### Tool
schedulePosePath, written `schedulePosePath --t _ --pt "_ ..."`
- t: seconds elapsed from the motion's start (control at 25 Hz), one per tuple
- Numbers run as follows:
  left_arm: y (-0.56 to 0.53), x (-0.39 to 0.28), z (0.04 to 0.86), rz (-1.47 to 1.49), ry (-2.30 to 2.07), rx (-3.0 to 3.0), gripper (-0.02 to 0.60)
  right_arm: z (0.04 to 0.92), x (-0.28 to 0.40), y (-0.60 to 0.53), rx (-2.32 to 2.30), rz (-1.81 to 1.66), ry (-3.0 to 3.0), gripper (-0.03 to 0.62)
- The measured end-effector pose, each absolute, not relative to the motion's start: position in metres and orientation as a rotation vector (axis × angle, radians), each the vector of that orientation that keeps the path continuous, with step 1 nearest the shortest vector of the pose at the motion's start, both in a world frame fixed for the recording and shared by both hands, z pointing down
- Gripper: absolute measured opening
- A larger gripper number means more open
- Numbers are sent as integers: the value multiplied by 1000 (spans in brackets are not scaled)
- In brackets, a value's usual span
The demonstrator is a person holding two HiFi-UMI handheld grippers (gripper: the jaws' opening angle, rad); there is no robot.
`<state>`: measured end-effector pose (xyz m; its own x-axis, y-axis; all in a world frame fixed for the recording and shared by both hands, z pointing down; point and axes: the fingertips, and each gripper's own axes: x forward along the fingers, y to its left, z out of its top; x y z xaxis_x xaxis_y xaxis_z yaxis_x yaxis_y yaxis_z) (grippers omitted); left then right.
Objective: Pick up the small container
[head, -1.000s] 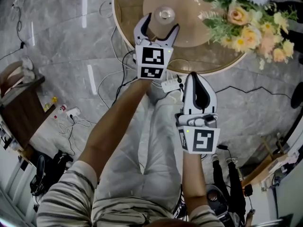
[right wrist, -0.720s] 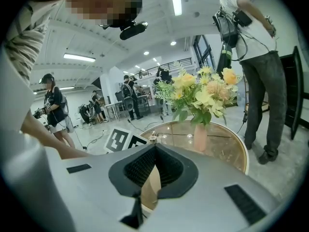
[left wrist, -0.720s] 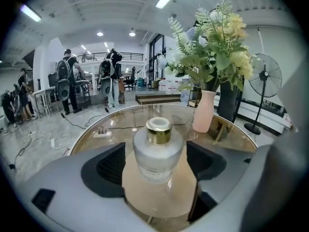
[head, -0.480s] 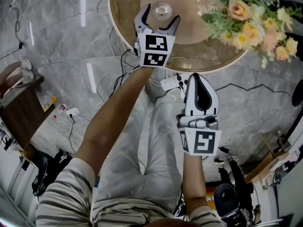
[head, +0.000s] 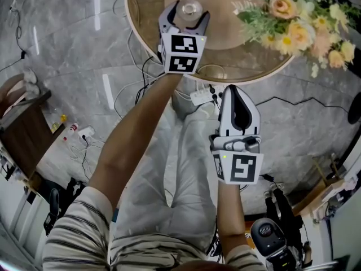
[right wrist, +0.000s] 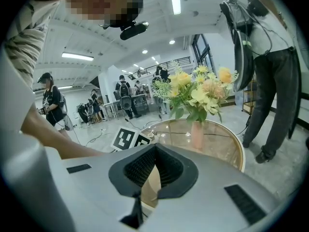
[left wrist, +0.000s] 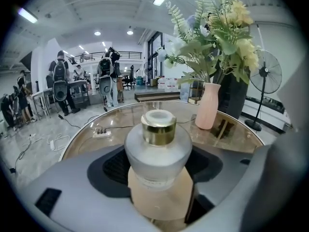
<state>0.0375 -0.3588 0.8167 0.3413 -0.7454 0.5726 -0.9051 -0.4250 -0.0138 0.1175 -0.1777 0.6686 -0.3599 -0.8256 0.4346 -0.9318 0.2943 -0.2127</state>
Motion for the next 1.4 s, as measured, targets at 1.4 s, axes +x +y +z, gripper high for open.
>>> schedulePosePath --t 1.4 --pt "-262 6 613 577 -1493 2288 324 513 112 -129 1699 500 -2368 9"
